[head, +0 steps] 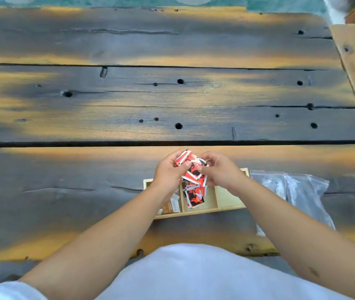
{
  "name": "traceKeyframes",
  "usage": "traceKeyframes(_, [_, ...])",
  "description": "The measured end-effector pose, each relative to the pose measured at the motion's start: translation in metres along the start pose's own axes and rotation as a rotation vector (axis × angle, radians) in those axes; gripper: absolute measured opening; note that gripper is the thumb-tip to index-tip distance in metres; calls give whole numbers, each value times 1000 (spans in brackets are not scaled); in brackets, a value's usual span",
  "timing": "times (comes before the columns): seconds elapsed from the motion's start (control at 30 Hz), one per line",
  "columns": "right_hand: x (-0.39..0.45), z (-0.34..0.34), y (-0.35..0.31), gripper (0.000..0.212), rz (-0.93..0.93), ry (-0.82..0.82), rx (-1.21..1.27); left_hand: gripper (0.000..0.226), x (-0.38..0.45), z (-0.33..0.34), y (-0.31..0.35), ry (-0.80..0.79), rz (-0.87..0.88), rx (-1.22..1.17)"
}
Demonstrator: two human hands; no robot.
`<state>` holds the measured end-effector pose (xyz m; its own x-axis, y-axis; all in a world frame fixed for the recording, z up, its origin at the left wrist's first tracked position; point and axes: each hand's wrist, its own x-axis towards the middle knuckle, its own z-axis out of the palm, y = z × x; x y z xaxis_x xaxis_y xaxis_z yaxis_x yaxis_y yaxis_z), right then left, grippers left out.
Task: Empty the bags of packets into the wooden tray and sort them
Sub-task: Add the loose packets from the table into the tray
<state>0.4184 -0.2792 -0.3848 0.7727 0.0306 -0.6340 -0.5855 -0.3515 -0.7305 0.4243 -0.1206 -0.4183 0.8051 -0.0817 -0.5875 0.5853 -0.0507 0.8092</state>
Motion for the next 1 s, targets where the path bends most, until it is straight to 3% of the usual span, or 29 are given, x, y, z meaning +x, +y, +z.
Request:
traceKeyframes(0.1, [-10,-4,21,6,-35,30,-68,39,-10,7,-12,-50,-19,71])
traceKeyframes(0.2, [-13,-7,38,11,-45,47,-130,35,-16,8,-20,-70,54,309])
traceKeyframes(0.37, [-6,2,59,20,-111,107,-333,33,-20,16,-43,33,177,755])
traceKeyframes(0.53, [-4,14,82,25,-154,69,-436,25,-30,25,-65,151,343,1203])
traceKeyframes(0.73, [-9,13,94,34,-307,5,-688,33,-40,24,-72,201,411,1340])
traceKeyframes(0.87, [-9,14,102,30,-410,26,-941,51,-41,24,-73,96,476,1392])
traceKeyframes(1.0, [-9,10,105,33,-524,152,-1097,52,-39,28,-76,-33,399,1472])
